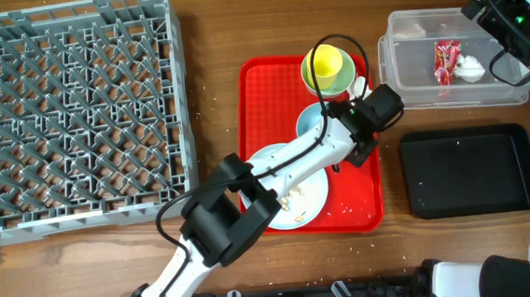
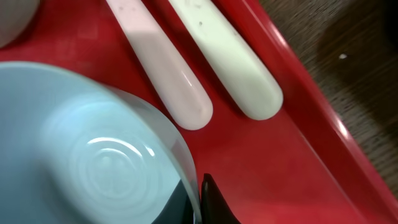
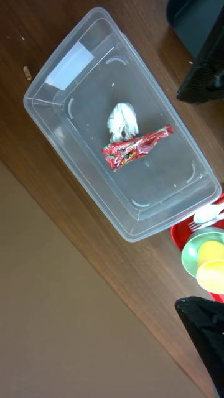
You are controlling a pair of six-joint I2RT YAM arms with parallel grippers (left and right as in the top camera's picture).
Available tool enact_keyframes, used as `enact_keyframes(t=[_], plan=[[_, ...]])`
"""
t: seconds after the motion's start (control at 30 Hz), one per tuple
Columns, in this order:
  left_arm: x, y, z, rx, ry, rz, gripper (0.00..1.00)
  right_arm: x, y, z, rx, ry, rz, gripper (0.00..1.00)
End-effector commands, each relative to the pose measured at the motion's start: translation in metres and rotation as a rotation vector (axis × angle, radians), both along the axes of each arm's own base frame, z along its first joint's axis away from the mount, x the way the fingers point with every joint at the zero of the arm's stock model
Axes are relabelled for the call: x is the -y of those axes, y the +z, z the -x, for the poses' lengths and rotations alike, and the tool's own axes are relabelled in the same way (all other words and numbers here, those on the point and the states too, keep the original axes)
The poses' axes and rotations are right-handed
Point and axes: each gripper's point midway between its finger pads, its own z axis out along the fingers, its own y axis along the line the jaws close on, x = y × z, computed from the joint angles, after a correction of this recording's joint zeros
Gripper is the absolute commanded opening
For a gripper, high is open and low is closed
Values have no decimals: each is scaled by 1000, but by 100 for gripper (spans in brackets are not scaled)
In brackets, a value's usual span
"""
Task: Sort waste into correct bins and load items into the dishwasher rack
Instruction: 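Grasp the light-blue bowl with the left gripper and lift it, then place the light-blue bowl upside down in the dish rack with left gripper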
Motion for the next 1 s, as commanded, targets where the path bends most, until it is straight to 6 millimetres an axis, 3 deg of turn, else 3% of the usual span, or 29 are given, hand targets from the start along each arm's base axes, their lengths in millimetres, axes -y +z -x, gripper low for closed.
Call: enact_keyframes(t=[0.0, 0.03, 0.07, 0.1, 0.17, 0.23, 0.33, 0.37, 0.43, 0.57, 0.63, 0.73, 0.8, 0.9, 0.97], plan=[[6, 85, -4, 62, 70, 170, 4, 4, 3, 2, 6, -20, 8, 100], [-8, 122, -11, 88, 130, 230, 4, 4, 3, 2, 6, -20, 8, 100], [-23, 147, -18, 103, 181, 267, 4, 4, 3, 2, 6, -20, 8, 100], [-50, 178, -31, 118, 265, 320, 4, 4, 3, 2, 5, -19, 8, 100], [-112, 229, -61, 91, 374, 471, 4, 4, 3, 2, 6, -20, 8, 100], [-197, 255, -104, 37, 527, 642, 4, 4, 3, 2, 6, -19, 8, 100], [-336, 255, -150, -73, 743, 922, 4, 4, 3, 2, 6, -20, 8, 100], [-363, 253, -155, -93, 771, 990, 4, 4, 3, 2, 6, -19, 8, 100], [-449, 249, -157, -145, 834, 1229, 4, 4, 3, 2, 5, -19, 8, 100], [-555, 227, -150, -65, 794, 1477, 4, 4, 3, 2, 5, -20, 8, 100], [-580, 211, -147, -70, 782, 1561, 4, 4, 3, 2, 5, -20, 8, 100], [-594, 184, -153, -63, 742, 1606, 4, 4, 3, 2, 6, -20, 8, 100], [-591, 175, -158, -65, 726, 1600, 4, 4, 3, 2, 5, -20, 8, 100], [-570, 169, -169, -99, 710, 1571, 4, 4, 3, 2, 5, -20, 8, 100], [-561, 152, -180, -106, 763, 1493, 4, 4, 3, 2, 6, -20, 8, 100]])
